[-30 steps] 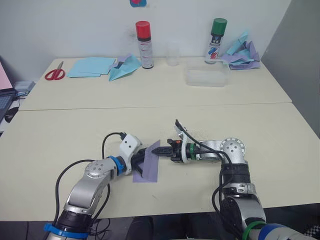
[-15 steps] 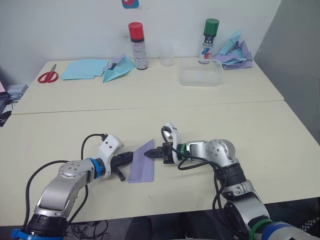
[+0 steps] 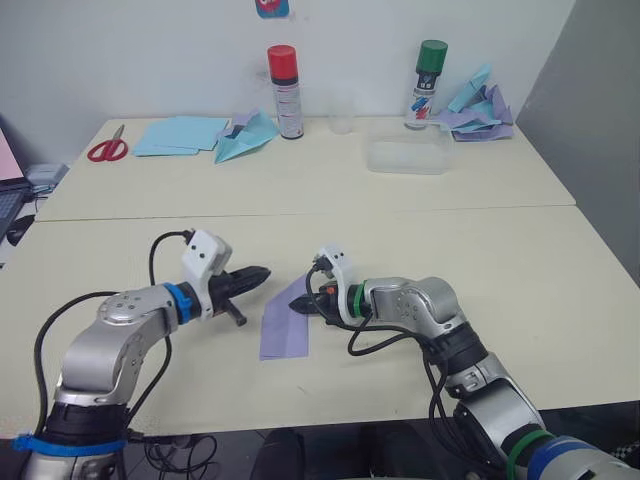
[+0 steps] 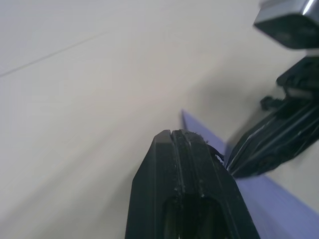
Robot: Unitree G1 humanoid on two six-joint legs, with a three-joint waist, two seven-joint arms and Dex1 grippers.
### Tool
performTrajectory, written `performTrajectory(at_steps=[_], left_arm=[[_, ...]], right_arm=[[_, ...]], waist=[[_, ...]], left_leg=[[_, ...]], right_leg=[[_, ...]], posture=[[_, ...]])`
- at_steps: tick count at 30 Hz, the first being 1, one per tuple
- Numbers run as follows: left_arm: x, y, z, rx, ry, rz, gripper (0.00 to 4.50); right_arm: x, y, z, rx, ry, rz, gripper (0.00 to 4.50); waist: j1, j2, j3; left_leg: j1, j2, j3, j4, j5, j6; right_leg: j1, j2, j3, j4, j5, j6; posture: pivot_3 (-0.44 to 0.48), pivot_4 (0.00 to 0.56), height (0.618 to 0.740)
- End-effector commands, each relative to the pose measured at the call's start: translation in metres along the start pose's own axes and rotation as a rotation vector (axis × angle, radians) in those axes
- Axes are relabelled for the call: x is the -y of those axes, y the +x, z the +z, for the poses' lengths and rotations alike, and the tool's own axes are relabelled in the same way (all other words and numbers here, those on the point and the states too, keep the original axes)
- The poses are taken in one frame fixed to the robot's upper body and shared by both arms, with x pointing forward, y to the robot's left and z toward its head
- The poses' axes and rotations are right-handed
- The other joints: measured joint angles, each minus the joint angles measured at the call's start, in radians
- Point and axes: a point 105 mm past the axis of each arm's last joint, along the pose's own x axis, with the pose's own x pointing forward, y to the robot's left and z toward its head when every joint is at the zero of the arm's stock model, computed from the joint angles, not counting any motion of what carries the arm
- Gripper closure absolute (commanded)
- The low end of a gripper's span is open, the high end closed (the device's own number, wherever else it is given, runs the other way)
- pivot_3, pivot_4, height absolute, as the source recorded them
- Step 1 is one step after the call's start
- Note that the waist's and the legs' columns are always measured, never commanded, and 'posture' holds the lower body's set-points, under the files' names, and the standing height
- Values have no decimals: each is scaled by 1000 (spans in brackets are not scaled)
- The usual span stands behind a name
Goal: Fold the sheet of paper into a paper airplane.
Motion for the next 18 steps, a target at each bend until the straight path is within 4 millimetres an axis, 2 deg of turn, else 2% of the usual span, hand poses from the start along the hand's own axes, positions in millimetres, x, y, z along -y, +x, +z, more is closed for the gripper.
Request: performTrajectory(at_steps=[1,4,7,14,18], left_arm=[[13,12,-16,-56,18,-31,4500],[14,17,-36,-127,25,-25,4500],[7,19,-58,-205,30,15,4500],[5,19,-64,-204,17,-2,4500],[12,19,-69,-202,15,-32,4500]], right_arm=[[12,-1,-6,-25,-1,-54,4492],[14,-2,-5,-21,-1,-61,4492],[12,-9,1,-1,-12,-46,4492],[-2,-21,20,85,-132,23,4492],[3,-20,28,142,-209,13,4492]], waist=[[0,0,0],[0,0,0],[2,0,0],[3,0,0],[2,0,0]], left_leg=[[0,0,0,0,0,0],[0,0,1,0,0,0],[1,0,1,0,0,0],[1,-1,2,1,0,0],[1,-1,1,0,0,0]], right_leg=[[0,0,1,0,0,0],[-1,0,2,1,0,0],[-1,0,2,2,0,0],[-1,-1,2,3,0,-1],[-2,0,1,4,-2,-3]], posture=[[0,150,740],[0,150,740],[0,150,740],[0,150,740],[0,150,740]])
